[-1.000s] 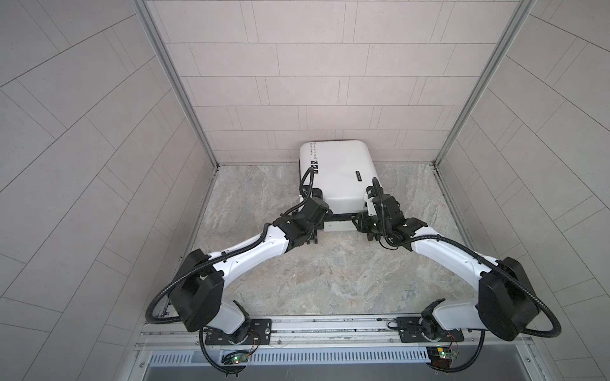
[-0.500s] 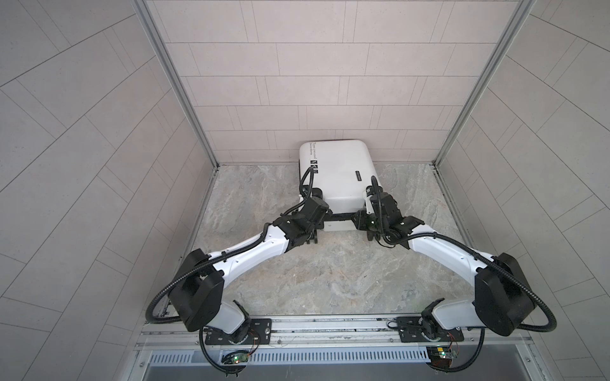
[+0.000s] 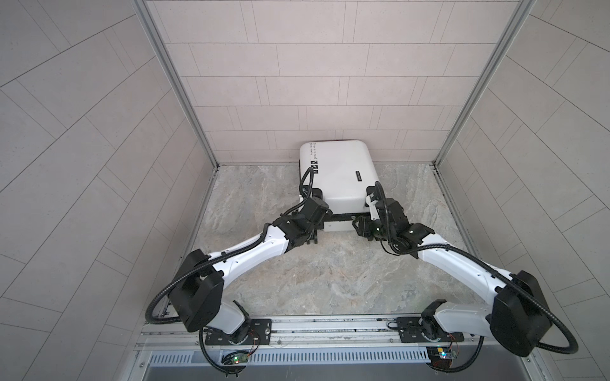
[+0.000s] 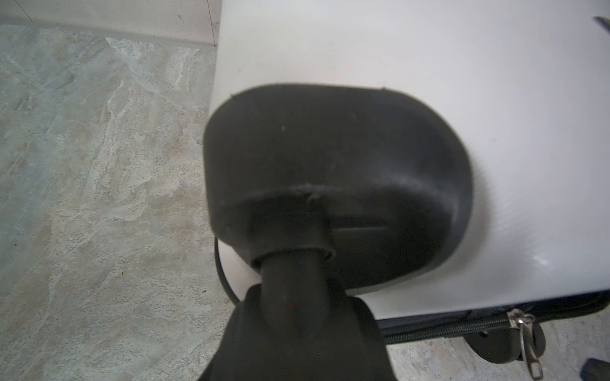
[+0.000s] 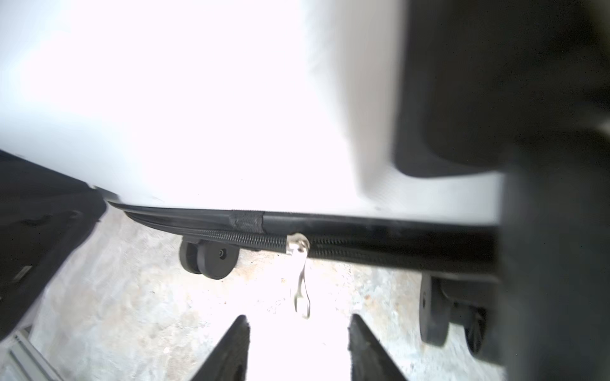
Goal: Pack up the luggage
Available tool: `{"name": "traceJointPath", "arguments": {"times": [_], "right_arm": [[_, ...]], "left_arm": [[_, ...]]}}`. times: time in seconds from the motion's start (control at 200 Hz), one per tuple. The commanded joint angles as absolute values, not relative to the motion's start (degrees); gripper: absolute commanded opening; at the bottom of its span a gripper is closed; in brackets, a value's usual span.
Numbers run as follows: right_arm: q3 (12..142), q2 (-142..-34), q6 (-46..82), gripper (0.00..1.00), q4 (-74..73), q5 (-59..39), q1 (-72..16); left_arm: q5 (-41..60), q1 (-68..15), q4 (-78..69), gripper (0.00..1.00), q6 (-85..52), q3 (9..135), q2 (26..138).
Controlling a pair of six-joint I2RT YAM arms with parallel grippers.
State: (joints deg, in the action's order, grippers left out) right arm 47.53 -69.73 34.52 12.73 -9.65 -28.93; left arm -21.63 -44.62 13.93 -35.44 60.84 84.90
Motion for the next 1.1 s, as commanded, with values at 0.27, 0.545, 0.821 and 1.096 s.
{"name": "traceJointPath", "arguments": {"times": [0.27,0.545,0.821,1.096], "right_arm": [[33.8,-54.5,29.4,0.61,1.4,-1.1,-29.9],[21.2,-53.3,33.7,0.6,-19.1,-3.3,-30.0],[20.6,-60.3,32.1,0.53,-31.4,-3.3,-32.2],[23.1,-66.6,32.6,0.39,-35.1,-3.6,-32.6]], "left_arm": [[-17.5,-46.1,9.6,0.0,-33.8,61.6,82.3],[-16.9,-46.1,9.1,0.0,-34.0,61.3,82.6],[-16.8,-46.1,9.1,0.0,-34.0,60.8,82.3],[-16.7,-46.2,9.0,0.0,-33.9,60.6,82.0]]}}
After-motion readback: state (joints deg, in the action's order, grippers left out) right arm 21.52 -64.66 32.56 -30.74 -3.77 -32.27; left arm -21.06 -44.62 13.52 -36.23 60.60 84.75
